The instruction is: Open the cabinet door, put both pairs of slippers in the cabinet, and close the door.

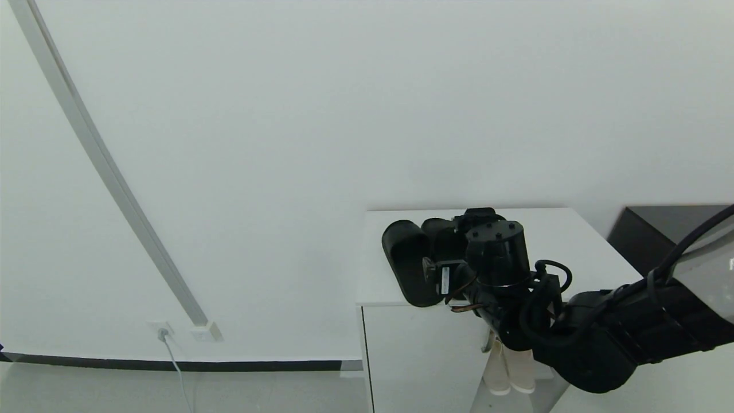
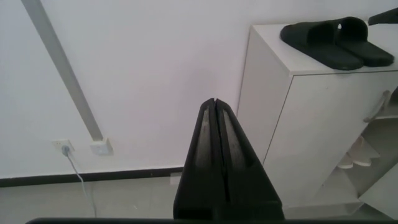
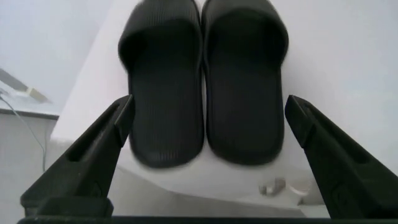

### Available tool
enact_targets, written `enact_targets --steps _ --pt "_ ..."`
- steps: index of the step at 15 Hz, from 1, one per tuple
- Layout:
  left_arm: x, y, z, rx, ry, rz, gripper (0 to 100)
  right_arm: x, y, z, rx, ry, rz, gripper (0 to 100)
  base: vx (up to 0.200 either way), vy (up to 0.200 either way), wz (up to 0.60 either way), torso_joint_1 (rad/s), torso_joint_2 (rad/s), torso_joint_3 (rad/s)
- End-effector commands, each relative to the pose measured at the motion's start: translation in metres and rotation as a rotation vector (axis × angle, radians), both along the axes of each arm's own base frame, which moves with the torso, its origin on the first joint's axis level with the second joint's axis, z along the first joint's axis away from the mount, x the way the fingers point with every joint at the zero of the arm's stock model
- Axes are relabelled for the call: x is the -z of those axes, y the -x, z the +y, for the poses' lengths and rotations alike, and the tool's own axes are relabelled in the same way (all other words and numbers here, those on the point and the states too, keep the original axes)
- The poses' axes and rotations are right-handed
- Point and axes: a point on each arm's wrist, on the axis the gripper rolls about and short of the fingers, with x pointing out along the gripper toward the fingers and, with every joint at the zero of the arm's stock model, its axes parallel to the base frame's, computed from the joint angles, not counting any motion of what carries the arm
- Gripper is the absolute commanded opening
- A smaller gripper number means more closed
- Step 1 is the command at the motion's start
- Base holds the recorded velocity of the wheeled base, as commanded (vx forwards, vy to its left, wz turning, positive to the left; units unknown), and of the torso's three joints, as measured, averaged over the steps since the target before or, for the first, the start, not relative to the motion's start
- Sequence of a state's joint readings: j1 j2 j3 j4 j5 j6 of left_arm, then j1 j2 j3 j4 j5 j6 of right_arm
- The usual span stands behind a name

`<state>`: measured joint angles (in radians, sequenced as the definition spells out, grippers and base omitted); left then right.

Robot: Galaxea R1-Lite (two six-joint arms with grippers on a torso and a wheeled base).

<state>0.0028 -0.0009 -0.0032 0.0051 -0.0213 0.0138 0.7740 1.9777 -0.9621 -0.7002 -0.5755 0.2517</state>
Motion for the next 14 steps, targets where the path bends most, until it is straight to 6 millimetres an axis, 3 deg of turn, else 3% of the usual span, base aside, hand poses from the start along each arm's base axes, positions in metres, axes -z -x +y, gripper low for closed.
enact_targets --steps 1,6,12,14 --pt "0.000 0.000 0.000 0.000 0.000 0.000 0 0.011 0.001 0.001 -0.006 0.013 0.013 100 0.200 0.000 0.00 0.017 0.00 -0.002" --pt "0.000 0.000 0.000 0.000 0.000 0.000 0 0.038 -0.004 0.010 -0.016 0.025 0.023 100 0.000 0.000 0.00 0.000 0.00 0.000" --pt "0.000 0.000 0.000 0.000 0.000 0.000 0 0.054 -0.027 0.020 -0.011 0.011 0.005 100 0.000 0.000 0.00 0.000 0.00 0.000" --pt "0.000 0.000 0.000 0.000 0.000 0.000 0 0.057 -0.043 0.025 -0.013 0.006 -0.011 100 0.000 0.000 0.00 0.000 0.00 0.000"
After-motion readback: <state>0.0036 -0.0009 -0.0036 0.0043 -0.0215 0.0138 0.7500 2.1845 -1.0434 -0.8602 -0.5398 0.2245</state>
